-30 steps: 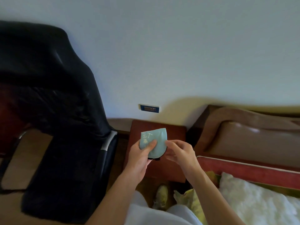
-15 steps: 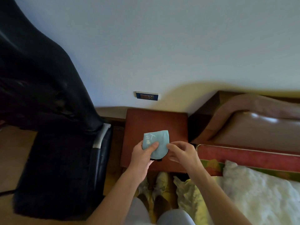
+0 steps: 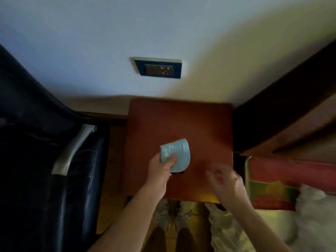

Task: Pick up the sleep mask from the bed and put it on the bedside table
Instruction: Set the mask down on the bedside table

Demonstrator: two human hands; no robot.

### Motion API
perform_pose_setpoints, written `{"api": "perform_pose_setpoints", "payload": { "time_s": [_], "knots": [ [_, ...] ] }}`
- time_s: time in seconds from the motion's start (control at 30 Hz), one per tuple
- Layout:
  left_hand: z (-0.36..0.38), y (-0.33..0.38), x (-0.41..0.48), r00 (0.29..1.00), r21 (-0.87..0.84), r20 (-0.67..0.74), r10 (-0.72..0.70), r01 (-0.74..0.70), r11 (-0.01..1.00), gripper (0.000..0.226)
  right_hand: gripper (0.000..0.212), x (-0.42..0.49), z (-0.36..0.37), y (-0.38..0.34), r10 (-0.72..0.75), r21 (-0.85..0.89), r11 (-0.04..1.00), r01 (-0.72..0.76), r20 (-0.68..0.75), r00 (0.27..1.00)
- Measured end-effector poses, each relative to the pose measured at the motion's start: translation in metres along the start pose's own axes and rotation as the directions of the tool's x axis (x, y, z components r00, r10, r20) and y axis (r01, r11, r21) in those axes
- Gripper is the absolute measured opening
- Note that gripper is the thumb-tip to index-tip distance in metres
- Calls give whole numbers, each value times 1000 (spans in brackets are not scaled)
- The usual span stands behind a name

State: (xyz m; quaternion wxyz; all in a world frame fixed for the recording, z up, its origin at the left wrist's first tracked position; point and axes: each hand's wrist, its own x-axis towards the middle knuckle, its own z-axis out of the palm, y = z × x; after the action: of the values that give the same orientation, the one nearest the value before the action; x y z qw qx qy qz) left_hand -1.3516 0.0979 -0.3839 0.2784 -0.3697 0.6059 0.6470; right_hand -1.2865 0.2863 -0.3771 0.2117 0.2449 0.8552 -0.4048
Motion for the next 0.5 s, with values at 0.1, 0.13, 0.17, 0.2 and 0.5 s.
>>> {"api": "perform_pose_setpoints", "payload": {
  "time_s": [0.1, 0.13, 0.17, 0.2, 0.5],
  "knots": [
    [3, -20, 31, 1000, 87, -5, 16, -15, 996, 14, 40, 9, 22, 40, -148, -270, 950, 155, 49, 988],
    [4, -25, 39, 1000, 119, -14, 28, -26, 993, 12, 43, 10, 29, 51, -207, -319, 923, 215, 60, 977],
    [5, -29, 45, 998, 168, -31, 51, -45, 985, 10, 45, 11, 35, 60, -259, -353, 897, 265, 65, 964],
    [6, -31, 50, 995, 220, -47, 83, -71, 973, 8, 47, 13, 41, 67, -303, -380, 873, 306, 68, 950],
    [15, -24, 70, 912, 642, -120, 393, -231, 731, 23, 62, 12, 62, 82, -336, -540, 760, 363, 152, 930]
  ]
}}
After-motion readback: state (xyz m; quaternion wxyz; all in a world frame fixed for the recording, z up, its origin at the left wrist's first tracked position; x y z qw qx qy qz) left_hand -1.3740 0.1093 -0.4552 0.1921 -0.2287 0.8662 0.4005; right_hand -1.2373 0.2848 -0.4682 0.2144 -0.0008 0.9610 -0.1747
